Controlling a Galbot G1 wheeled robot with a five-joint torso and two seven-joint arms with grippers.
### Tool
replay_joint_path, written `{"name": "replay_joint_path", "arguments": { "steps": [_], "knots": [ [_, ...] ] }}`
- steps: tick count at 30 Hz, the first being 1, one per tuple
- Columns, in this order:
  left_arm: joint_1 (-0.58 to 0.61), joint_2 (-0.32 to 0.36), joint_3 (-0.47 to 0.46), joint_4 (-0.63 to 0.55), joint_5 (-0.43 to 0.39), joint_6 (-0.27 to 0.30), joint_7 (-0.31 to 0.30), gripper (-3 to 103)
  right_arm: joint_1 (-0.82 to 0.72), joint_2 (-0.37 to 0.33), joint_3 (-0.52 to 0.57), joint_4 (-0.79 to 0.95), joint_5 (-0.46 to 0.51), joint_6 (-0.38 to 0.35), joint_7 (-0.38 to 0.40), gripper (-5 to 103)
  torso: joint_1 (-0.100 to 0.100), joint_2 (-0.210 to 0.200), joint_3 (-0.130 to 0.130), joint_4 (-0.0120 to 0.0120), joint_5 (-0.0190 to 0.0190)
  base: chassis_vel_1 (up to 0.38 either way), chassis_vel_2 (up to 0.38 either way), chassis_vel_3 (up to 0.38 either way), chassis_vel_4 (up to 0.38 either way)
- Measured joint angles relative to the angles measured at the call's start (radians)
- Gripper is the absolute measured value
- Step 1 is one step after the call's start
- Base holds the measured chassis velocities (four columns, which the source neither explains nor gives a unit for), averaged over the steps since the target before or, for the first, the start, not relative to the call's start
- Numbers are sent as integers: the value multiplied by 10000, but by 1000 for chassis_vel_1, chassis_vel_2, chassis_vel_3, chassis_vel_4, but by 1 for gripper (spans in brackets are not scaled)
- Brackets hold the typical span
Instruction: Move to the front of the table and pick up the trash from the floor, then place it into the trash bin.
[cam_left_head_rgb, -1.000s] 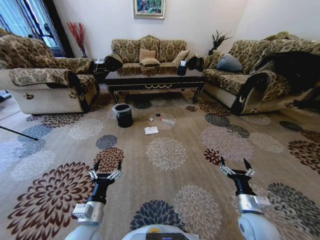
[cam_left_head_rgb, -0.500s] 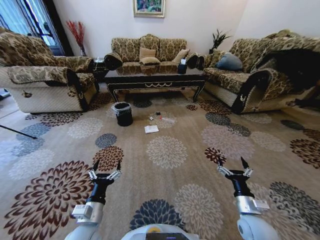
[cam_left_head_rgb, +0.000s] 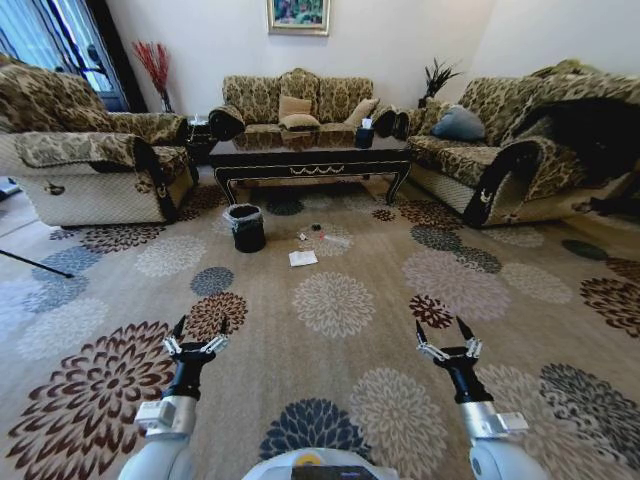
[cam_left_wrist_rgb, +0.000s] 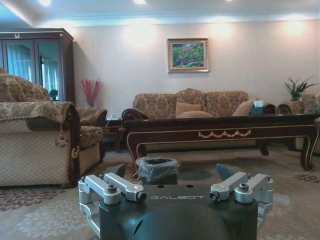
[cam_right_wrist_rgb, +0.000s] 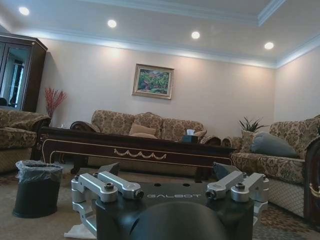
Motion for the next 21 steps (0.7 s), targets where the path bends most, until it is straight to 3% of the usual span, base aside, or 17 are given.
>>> {"name": "replay_joint_path", "arguments": {
  "steps": [10, 21],
  "knots": [
    [27, -108, -61, -295, 5, 136, -15, 100, 134, -21, -80, -207, 21, 47, 6, 100, 7, 29, 23, -1, 2, -102, 96, 81, -89],
    [473, -146, -483, -810, -83, 167, -22, 100, 521, -130, -112, -257, 360, -1, 67, 100, 14, 47, 43, 1, 1, -287, 278, 288, -265]
  ]
}}
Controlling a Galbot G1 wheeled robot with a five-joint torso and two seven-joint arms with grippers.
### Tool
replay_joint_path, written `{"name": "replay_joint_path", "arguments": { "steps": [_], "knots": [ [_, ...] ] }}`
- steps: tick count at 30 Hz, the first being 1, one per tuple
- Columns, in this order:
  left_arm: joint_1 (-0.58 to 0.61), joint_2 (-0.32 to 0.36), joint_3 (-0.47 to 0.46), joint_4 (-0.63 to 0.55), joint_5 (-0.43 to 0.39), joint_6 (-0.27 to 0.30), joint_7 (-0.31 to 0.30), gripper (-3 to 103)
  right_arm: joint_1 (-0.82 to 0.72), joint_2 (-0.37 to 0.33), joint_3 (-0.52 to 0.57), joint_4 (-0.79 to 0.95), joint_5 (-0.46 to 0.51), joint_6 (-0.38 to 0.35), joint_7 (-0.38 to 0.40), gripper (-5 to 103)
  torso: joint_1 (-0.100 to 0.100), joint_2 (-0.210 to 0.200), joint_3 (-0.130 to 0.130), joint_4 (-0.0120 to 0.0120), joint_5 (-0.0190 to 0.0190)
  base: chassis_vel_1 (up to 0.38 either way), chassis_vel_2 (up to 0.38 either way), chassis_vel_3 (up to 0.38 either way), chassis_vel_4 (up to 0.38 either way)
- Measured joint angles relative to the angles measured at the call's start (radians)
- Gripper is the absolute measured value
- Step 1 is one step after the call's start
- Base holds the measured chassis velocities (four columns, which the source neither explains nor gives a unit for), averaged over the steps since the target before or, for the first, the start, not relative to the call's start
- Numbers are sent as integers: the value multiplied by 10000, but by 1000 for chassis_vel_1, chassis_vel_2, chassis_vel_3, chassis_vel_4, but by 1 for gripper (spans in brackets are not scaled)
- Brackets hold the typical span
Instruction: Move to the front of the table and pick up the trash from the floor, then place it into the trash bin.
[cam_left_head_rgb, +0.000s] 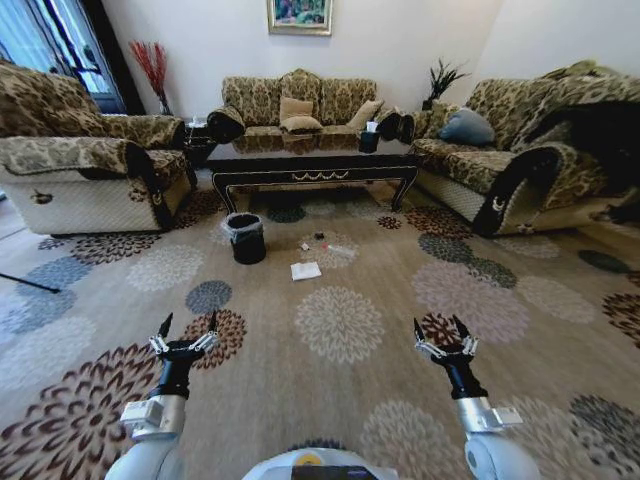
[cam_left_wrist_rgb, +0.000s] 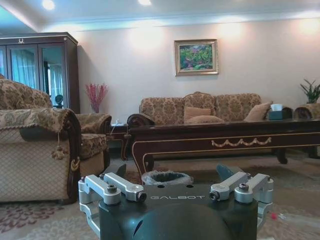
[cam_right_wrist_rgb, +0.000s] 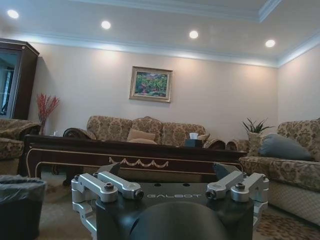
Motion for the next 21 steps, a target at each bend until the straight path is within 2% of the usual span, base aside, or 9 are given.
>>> {"name": "replay_joint_path", "arguments": {
  "steps": [10, 21],
  "knots": [
    [257, -23, -187, -217, -23, -63, 0, 100, 114, 48, -113, -74, 32, -6, 5, 100, 1, 11, 4, -3, -4, -332, 318, 328, -320],
    [423, -24, -300, -301, -34, -190, -7, 100, 132, 172, -174, -130, -91, 47, -4, 100, 1, 19, 10, -2, -2, -260, 278, 257, -267]
  ]
}}
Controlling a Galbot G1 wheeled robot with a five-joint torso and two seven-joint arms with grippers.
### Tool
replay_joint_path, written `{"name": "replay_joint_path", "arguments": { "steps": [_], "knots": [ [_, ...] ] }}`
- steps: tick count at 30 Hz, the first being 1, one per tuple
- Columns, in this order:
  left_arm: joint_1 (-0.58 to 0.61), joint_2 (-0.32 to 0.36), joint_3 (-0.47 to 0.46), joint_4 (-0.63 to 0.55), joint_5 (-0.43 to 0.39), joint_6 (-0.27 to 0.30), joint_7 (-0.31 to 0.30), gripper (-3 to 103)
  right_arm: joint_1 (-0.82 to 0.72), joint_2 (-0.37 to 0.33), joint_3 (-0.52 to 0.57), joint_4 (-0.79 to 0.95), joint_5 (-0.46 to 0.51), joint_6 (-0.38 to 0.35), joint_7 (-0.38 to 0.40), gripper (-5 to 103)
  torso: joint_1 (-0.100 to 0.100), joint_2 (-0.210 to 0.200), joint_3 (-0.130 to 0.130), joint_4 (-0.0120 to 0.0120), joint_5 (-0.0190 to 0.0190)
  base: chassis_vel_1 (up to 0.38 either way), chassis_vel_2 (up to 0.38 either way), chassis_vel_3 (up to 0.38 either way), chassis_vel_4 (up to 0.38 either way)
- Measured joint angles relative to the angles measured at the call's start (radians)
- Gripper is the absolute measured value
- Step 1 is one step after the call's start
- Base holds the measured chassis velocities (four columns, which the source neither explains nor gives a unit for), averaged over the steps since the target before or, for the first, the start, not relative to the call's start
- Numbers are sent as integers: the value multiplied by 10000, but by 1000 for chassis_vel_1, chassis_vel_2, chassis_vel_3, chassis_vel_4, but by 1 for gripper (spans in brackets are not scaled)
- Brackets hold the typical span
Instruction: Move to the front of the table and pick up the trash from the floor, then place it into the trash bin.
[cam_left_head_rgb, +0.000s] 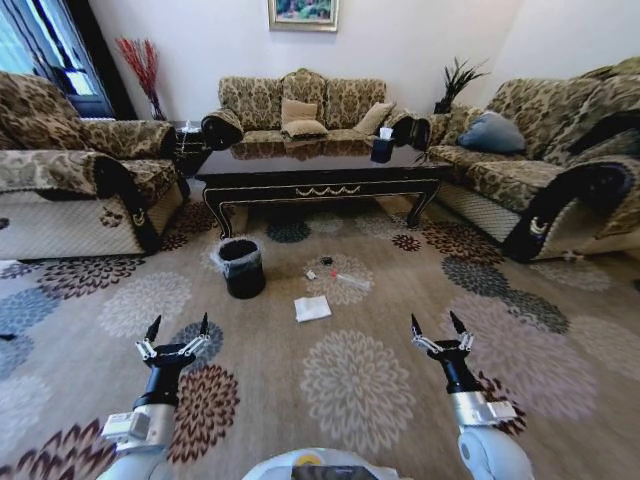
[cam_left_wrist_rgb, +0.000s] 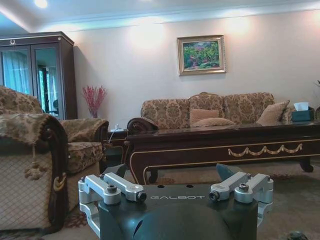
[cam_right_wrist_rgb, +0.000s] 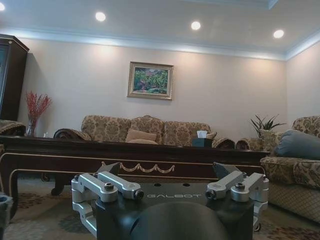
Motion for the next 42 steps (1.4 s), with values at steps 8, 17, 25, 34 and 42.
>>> {"name": "replay_joint_path", "arguments": {
  "steps": [8, 17, 25, 34, 42],
  "knots": [
    [-68, 33, 37, 127, -35, -13, -1, 100, 6, 55, -15, -50, -23, 18, -1, 100, 1, 1, 3, 1, 2, -285, 270, 280, -260],
    [-232, 65, 64, 485, -223, 29, -12, 100, 56, 52, 21, -33, -854, -91, 874, 100, 6, 2, 9, 2, -1, -204, 211, 193, -215],
    [-236, 52, 25, 551, -289, 30, -14, 100, 41, 17, 4, -113, -689, -74, 471, 100, 0, 9, 4, 0, 2, -16, 24, 16, -16],
    [-264, 64, -116, 516, -385, 57, -14, 100, 31, 7, -99, -182, -196, -111, 336, 100, 1, 9, 6, 1, 2, -13, 14, 10, -10],
    [-302, 45, -117, 484, -402, 87, -14, 100, 80, 23, -131, -300, -136, -62, 291, 100, 0, 9, 7, 1, 2, -126, 113, 120, -120]
  ]
}}
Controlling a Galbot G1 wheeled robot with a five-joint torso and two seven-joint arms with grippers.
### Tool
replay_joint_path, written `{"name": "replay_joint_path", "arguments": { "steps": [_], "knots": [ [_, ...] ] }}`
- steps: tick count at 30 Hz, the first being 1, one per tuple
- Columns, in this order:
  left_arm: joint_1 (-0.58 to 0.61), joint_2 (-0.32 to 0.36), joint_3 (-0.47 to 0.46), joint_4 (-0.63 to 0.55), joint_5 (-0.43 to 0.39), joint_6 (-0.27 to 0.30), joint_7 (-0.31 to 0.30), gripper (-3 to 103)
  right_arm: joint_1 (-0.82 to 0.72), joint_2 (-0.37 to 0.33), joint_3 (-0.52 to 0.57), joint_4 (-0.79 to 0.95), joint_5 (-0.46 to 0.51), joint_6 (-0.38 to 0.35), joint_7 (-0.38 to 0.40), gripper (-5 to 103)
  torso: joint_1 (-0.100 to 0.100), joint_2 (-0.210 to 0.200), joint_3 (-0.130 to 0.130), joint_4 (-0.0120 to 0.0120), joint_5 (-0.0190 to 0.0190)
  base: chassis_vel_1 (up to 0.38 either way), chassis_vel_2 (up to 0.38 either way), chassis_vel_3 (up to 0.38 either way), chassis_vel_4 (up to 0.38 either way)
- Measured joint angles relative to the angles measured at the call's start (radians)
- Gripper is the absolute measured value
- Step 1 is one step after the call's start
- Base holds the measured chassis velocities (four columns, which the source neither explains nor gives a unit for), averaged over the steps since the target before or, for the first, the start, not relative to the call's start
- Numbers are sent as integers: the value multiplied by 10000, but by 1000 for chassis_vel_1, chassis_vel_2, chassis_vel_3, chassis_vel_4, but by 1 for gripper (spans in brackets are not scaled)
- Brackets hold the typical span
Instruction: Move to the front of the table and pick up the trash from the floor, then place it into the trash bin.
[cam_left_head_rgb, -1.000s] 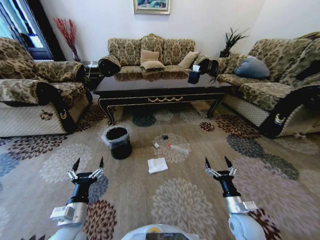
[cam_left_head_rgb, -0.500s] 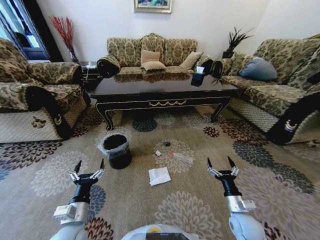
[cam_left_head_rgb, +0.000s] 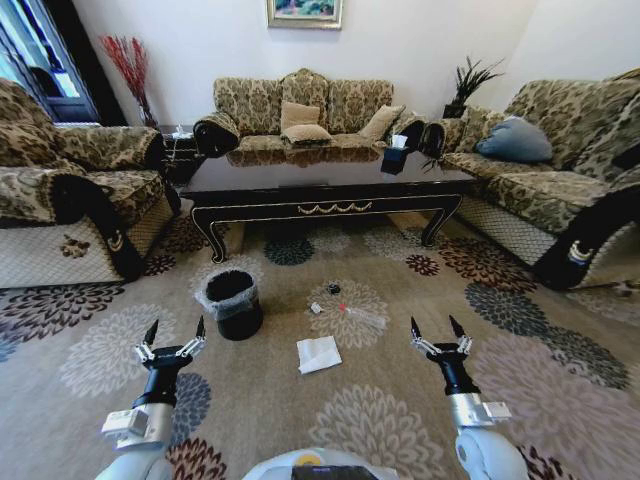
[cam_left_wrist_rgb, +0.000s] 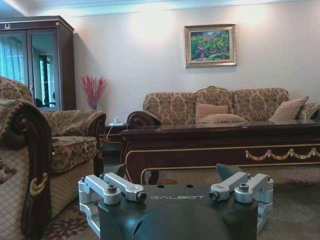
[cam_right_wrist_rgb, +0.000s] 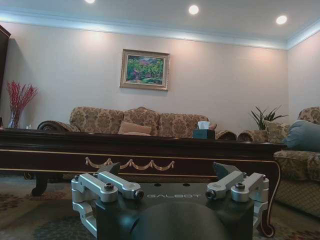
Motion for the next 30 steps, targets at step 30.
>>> {"name": "replay_joint_path", "arguments": {
  "steps": [30],
  "knots": [
    [-4267, 1509, -762, 800, -5856, 8510, -3927, 100, 149, 389, -439, -331, -1197, 1436, 397, 100, 2, -1, 3, -2, 0, -86, 85, 84, -86]
  ]
}}
